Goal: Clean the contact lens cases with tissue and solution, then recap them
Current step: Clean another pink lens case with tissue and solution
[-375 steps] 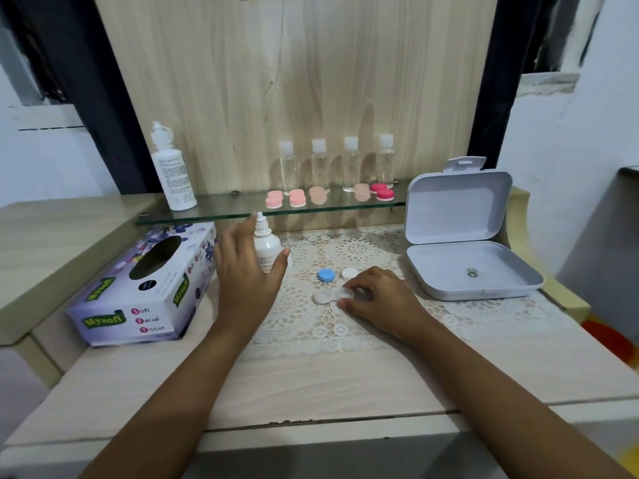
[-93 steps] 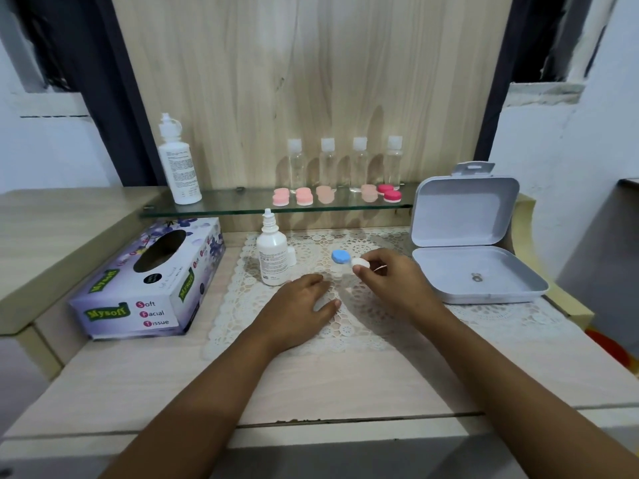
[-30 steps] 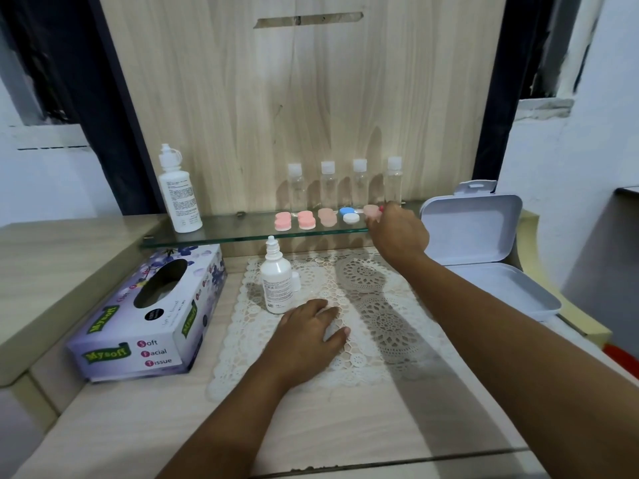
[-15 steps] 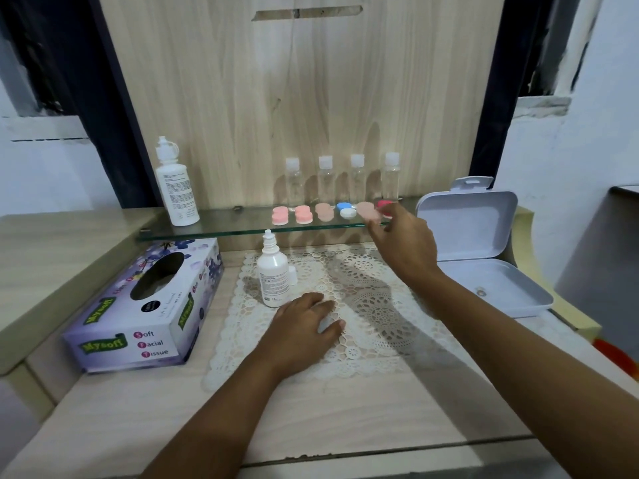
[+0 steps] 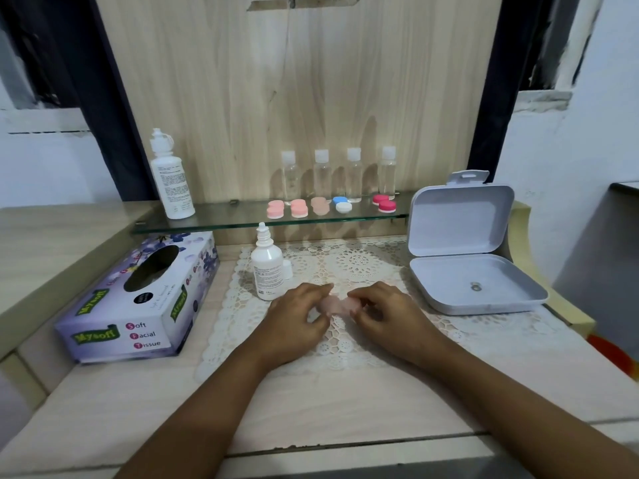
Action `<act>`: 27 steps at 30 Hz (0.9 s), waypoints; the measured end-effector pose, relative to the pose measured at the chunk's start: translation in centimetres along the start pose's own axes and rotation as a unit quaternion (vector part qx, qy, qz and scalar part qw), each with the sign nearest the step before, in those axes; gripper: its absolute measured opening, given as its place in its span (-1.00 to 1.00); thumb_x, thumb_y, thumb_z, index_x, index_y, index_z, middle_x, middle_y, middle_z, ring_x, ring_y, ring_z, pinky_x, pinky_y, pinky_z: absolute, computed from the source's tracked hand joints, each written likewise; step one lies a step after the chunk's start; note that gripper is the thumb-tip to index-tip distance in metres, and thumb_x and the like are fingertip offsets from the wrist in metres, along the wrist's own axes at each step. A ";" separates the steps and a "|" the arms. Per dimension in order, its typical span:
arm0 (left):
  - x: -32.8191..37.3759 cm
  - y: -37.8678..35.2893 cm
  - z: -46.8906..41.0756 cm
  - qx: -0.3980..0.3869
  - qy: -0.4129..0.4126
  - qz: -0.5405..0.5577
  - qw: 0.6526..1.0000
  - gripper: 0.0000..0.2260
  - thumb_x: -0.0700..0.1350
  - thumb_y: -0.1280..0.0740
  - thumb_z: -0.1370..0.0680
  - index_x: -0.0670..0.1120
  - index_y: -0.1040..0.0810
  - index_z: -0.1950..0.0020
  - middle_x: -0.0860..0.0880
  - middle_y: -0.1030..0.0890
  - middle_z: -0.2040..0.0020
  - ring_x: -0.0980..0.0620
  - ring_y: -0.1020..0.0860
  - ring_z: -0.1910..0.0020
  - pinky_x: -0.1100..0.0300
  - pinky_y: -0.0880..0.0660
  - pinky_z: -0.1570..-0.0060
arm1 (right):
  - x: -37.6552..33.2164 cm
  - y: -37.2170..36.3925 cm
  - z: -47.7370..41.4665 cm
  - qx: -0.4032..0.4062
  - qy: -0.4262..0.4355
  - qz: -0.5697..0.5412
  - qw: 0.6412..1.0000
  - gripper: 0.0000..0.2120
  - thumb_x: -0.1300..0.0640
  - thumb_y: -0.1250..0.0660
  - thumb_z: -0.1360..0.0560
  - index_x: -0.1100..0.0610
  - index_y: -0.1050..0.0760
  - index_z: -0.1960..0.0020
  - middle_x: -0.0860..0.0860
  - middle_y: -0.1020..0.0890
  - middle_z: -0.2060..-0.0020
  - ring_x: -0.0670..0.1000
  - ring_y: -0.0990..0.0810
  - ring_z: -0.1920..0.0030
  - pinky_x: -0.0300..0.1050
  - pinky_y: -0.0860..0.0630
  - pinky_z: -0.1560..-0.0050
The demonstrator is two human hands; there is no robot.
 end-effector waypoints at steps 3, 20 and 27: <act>0.2 0.1 -0.1 0.002 -0.006 -0.013 1.000 -0.50 0.11 -0.14 -0.43 0.00 -0.46 -0.34 0.09 -0.49 -0.19 0.12 -0.41 -0.21 0.10 -0.31 -0.29 | 0.4 -0.6 -0.1 -0.014 -0.001 0.018 1.000 -0.74 0.07 -0.27 -0.50 0.08 -0.55 -0.16 0.04 -0.55 0.00 0.06 -0.46 -0.07 -0.18 -0.35 -0.08; 0.8 0.8 0.0 0.035 -0.027 -0.019 0.999 -0.77 0.00 -0.33 -0.53 -0.01 -0.60 -0.15 0.11 -0.52 0.03 0.13 -0.48 0.00 0.22 -0.41 -0.06 | 0.0 -1.4 -0.1 -0.011 0.007 0.071 0.997 -0.72 -0.06 -0.17 -0.49 0.06 -0.52 -0.05 0.00 -0.50 0.01 0.07 -0.41 -0.03 0.03 -0.40 -0.06; 0.3 1.6 -0.1 0.077 0.003 0.007 0.997 -0.79 0.03 -0.44 -0.43 -0.06 -0.62 0.03 0.08 -0.56 0.11 0.22 -0.51 0.13 0.47 -0.40 0.14 | -0.1 -1.4 0.0 -0.009 0.017 0.072 0.997 -0.80 -0.01 -0.24 -0.52 0.06 -0.51 -0.06 -0.01 -0.49 0.00 0.05 -0.39 -0.03 0.01 -0.40 -0.04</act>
Point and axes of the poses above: each hand's wrist, its own z-axis away from the middle knuckle, its own y-axis out of the back of the hand, x = y × z, the point moved 10 cm from there along -z, towards the middle knuckle
